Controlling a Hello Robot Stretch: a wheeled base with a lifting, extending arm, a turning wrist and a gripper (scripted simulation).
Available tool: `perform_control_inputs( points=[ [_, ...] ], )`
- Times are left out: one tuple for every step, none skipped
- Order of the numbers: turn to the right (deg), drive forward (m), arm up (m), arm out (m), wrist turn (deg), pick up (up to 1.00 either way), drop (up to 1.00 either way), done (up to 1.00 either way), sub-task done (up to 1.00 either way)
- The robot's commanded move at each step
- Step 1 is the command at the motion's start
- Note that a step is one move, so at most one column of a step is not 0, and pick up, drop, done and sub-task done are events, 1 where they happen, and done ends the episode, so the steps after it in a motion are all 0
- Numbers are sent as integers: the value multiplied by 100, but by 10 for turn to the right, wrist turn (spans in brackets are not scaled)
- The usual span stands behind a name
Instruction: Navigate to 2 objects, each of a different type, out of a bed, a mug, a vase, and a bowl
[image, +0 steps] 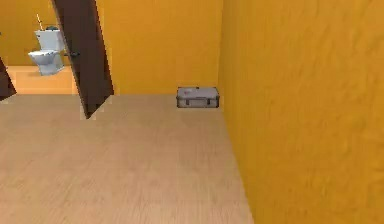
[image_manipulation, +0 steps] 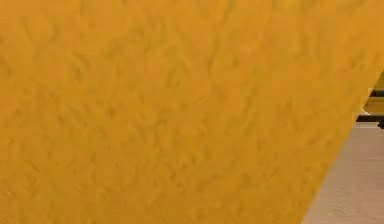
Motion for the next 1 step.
perform_control_inputs(
  points=[
    [-450, 0, 0, 0, 0, 0, 0, 0, 0]
  ],
)
